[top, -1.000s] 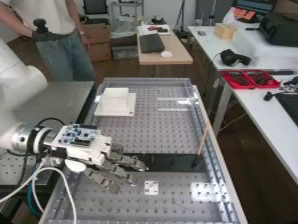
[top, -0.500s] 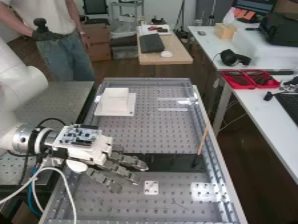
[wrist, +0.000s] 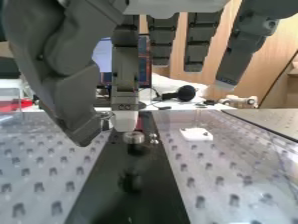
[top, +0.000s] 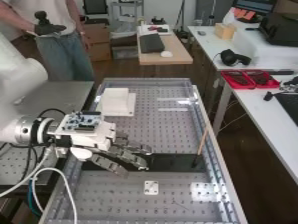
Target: Grab the larger nut and place it in the white container
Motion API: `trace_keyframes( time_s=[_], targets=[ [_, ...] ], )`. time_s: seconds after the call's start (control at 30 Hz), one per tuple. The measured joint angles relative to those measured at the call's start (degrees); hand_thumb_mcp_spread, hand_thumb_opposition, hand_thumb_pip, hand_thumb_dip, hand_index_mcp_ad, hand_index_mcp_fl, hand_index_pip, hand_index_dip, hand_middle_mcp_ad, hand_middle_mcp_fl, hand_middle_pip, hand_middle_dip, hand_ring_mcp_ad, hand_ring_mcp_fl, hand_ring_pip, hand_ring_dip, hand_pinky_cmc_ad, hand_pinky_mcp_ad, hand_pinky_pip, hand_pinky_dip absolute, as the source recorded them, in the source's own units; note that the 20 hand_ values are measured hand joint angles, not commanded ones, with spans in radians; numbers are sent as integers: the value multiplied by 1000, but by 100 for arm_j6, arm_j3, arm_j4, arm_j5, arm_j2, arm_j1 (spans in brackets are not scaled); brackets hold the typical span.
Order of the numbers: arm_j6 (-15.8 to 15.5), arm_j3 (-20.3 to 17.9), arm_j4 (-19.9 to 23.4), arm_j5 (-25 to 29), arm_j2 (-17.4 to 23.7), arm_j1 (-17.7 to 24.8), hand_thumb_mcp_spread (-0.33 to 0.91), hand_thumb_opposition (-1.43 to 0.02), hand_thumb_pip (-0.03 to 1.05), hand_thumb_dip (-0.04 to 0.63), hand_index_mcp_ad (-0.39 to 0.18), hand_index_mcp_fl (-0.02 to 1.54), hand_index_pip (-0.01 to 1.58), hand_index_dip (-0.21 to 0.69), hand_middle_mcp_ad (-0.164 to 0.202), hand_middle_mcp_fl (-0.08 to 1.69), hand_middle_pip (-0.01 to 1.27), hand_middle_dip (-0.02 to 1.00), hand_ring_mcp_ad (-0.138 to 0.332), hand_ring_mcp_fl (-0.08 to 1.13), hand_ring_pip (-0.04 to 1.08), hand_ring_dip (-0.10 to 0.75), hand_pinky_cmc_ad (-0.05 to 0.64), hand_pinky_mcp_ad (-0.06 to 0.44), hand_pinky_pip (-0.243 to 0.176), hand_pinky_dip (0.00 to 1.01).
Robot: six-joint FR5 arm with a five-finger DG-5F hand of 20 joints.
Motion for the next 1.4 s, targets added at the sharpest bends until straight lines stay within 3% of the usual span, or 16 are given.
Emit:
trace_keyframes(
  time_s=[0.6, 1.03, 1.4],
  targets=[
    [349, 116, -296, -1178, 419, 403, 318, -862, 737, 187, -87, 346, 1524, 65, 59, 7, 124, 152, 133, 0, 248, 94, 335, 286, -89, 750],
    [776, 235, -226, -2134, 228, 943, 318, -862, 737, 187, -89, 346, 1520, 65, 59, 0, 133, 166, 134, 0, 199, 103, 335, 284, -93, 702],
    [1069, 110, -15, -2273, 236, 1476, 318, -862, 737, 187, -89, 346, 1522, 63, 59, 0, 133, 176, 134, 3, 201, 119, 335, 281, -93, 670]
  ],
)
